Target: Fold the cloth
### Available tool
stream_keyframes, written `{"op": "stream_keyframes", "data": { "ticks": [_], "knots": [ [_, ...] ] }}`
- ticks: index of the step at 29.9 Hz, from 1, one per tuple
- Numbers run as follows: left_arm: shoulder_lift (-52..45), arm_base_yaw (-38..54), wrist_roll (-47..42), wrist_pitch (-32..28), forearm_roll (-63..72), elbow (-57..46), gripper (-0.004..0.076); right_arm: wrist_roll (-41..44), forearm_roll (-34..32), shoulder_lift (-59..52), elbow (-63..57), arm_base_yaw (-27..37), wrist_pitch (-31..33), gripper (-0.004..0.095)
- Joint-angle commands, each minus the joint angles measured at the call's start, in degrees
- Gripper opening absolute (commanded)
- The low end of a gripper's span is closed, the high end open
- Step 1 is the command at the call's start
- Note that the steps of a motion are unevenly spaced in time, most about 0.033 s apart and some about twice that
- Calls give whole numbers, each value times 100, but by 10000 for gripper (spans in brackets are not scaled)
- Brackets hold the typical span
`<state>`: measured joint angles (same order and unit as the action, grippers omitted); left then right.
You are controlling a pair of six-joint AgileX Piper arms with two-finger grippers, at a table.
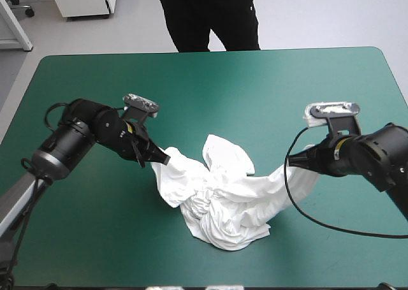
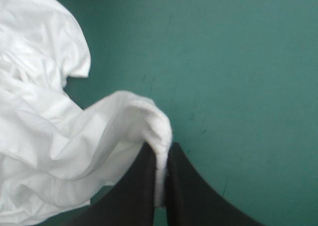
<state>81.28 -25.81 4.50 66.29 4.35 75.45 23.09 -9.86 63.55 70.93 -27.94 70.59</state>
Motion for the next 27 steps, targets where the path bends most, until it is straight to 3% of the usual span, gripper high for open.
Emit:
{"op": "stream_keyframes", "data": {
  "ticks": [1,7,13,18,27],
  "knots": [
    [-447,-36,-27,363,-155,1068,-9,-358,-319,-125,1089,-6,40,-17],
    [-570,-36,-27,626,-352,3033,-9,-726,-577,-125,2602,-6,-157,-17],
    [-559,-36,14,405,-435,4853,-9,-1399,-618,-100,3901,-6,-534,-17],
    [-559,-36,14,-527,-398,5784,-9,-1744,-607,3,4645,-6,-1157,-17],
    [-559,-36,618,-2327,426,6355,-9,-2170,-607,206,5298,-6,-3349,-17]
  ]
}}
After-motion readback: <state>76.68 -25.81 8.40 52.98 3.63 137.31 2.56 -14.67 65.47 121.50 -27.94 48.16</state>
